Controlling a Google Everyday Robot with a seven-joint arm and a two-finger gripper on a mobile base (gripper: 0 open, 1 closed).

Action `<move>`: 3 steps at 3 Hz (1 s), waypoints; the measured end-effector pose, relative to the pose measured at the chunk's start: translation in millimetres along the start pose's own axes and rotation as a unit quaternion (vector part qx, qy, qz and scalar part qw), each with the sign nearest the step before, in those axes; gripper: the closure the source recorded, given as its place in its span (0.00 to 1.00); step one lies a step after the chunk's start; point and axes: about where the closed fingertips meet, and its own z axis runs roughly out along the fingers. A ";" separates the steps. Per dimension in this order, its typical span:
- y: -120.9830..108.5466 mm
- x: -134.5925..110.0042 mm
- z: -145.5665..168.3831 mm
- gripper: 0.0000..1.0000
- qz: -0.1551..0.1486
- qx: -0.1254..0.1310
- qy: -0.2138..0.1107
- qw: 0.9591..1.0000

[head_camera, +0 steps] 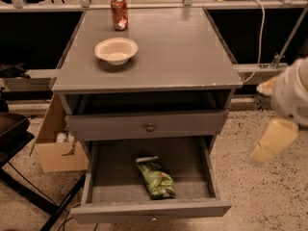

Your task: Pick green jalapeno chip bag from middle drawer and place on counter

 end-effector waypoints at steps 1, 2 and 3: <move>51.5 33.5 86.7 0.00 0.048 -0.033 -0.051 0.997; 83.5 54.3 161.8 0.00 0.073 -0.056 -0.076 0.993; 72.1 53.6 169.1 0.00 0.078 -0.029 -0.084 0.993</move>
Offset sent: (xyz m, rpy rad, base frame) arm -0.0295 0.0223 -0.2822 0.3163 -0.0002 -0.1422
